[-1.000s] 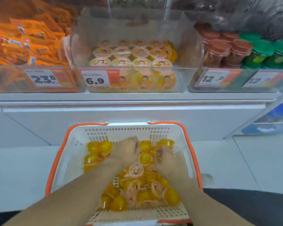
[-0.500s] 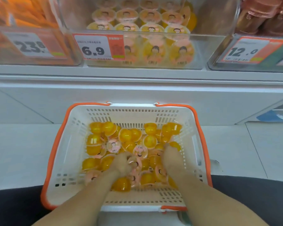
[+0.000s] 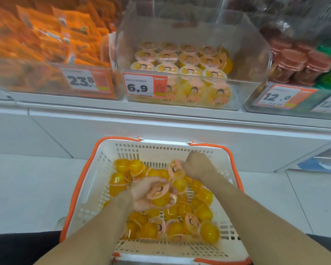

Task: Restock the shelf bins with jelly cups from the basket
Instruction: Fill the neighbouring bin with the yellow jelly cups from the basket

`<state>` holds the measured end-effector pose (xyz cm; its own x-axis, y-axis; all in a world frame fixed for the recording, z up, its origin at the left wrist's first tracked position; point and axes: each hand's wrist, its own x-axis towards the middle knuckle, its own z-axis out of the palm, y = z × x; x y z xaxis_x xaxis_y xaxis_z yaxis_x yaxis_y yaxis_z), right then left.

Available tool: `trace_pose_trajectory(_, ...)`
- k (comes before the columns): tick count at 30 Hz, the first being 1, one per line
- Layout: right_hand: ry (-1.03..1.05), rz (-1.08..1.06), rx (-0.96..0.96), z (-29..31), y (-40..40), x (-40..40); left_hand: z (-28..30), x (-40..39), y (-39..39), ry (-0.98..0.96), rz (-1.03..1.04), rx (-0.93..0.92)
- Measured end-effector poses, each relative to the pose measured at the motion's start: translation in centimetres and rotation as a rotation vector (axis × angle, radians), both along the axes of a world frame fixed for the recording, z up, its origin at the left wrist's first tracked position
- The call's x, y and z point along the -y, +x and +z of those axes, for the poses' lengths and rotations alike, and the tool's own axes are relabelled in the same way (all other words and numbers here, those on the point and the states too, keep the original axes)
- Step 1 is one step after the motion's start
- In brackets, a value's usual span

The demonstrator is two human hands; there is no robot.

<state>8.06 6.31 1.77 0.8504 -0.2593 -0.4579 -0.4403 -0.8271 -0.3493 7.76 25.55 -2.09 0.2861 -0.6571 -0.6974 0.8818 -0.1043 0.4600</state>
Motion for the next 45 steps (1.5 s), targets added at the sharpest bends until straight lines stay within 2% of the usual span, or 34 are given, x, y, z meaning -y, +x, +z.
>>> trace_pose_trajectory(3,0.201,-0.040,-0.033,6.6,2.1,0.3,3.8,0.7,1.9,-0.042,-0.291,0.167)
trace_pose_trajectory(5,0.353,-0.084,0.038,11.6,2.5,0.2,7.0,1.4,3.2,-0.068,-0.343,0.283)
trace_pose_trajectory(9,0.652,-0.203,0.262,18.4,2.1,1.2,14.6,2.8,5.5,-0.138,-0.146,0.495)
trace_pose_trajectory(13,0.897,-0.167,0.246,21.4,0.4,2.2,20.7,3.2,7.4,-0.068,0.001,0.728)
trace_pose_trajectory(14,0.905,-0.118,0.219,21.6,0.0,2.4,21.6,3.1,7.7,-0.049,-0.021,0.763)
trace_pose_trajectory(16,0.794,0.030,0.184,22.0,-0.6,3.0,22.9,2.5,8.3,-0.009,-0.109,0.850)
trace_pose_trajectory(18,0.718,0.120,0.219,22.3,-0.8,3.6,23.5,1.8,8.7,0.020,-0.230,0.948)
trace_pose_trajectory(22,0.857,0.088,0.377,21.9,-0.1,3.9,22.8,1.5,8.3,0.066,-0.389,0.971)
trace_pose_trajectory(28,0.619,0.235,0.501,21.5,0.7,3.7,21.5,1.9,8.2,0.118,-0.438,1.042)
trace_pose_trajectory(33,0.446,0.340,0.364,24.3,0.6,3.7,21.5,2.1,8.3,0.041,-0.272,0.991)
trace_pose_trajectory(36,0.316,0.266,0.473,26.1,1.2,4.0,21.6,2.8,7.9,-0.026,-0.032,0.859)
trace_pose_trajectory(38,0.158,0.150,0.619,26.8,2.5,5.0,21.8,3.3,7.9,-0.043,0.154,0.698)
trace_pose_trajectory(41,-0.175,0.027,0.791,26.8,6.0,7.4,22.0,3.2,8.1,-0.058,0.247,0.555)
trace_pose_trajectory(43,-0.388,0.012,0.817,26.3,8.4,8.6,22.0,3.1,8.3,-0.049,0.272,0.548)
trace_pose_trajectory(45,-0.555,0.026,0.740,26.0,10.1,8.7,21.9,3.1,8.3,-0.031,0.300,0.544)
